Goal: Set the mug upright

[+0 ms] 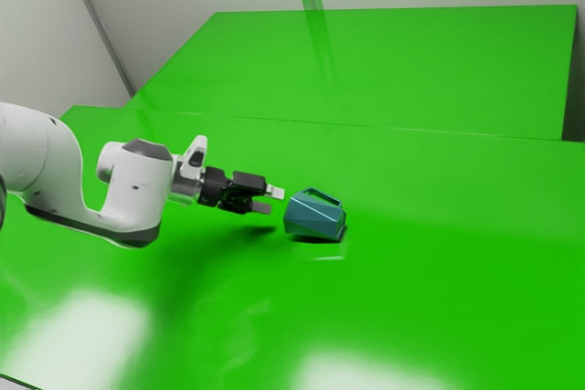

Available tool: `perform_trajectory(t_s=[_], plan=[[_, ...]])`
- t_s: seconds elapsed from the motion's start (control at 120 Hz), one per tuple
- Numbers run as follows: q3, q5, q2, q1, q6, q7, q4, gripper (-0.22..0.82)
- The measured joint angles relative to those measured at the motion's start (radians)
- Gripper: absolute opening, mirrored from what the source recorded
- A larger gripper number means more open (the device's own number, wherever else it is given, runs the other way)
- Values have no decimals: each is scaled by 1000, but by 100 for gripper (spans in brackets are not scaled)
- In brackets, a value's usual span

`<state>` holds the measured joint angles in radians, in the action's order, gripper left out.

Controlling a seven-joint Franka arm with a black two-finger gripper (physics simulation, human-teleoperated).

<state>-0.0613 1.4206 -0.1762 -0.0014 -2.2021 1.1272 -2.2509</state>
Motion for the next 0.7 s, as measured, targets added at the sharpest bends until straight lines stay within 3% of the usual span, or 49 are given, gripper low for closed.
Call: perform_trajectory(t_s=[0.7], plan=[[0, -2, -51, -67, -2, -74, 51, 58]])
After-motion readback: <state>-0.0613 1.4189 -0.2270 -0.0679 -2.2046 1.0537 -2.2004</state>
